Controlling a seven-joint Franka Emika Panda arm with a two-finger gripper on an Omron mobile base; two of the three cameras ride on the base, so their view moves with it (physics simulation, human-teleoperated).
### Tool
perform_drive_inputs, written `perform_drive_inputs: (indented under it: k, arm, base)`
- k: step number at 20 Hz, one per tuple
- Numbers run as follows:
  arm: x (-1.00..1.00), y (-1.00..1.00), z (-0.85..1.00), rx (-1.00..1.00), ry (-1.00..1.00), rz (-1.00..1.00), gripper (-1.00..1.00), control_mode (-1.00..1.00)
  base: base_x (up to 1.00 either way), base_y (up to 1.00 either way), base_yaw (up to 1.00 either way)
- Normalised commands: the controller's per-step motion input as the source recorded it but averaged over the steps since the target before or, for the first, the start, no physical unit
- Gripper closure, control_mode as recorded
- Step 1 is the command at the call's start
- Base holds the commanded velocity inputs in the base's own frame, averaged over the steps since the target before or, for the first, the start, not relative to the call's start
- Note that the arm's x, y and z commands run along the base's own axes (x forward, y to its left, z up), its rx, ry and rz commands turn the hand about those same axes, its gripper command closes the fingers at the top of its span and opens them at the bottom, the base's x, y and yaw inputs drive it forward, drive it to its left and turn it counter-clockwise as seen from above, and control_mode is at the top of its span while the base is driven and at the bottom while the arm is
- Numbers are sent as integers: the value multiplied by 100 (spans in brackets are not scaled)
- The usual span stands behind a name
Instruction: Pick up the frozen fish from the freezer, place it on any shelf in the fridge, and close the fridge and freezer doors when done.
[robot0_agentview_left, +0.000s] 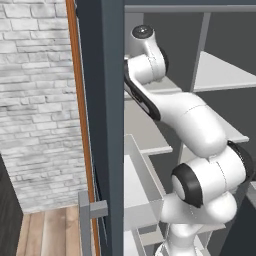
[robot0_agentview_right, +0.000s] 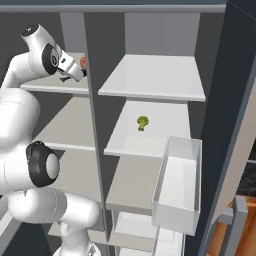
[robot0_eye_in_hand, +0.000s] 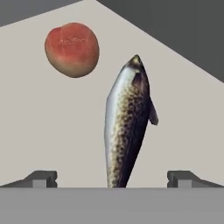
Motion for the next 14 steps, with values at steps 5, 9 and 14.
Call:
perform_drive_inputs:
  k: [5, 9, 14]
  arm:
    - [40, 0, -20, 0, 0, 0, -100, -100]
    - [24, -3, -38, 0, 0, 0, -100, -100]
    - [8, -16, -56, 0, 0, 0, -100, -100]
  base:
    - [0, 0, 0]
    - [0, 0, 0]
    - [0, 0, 0]
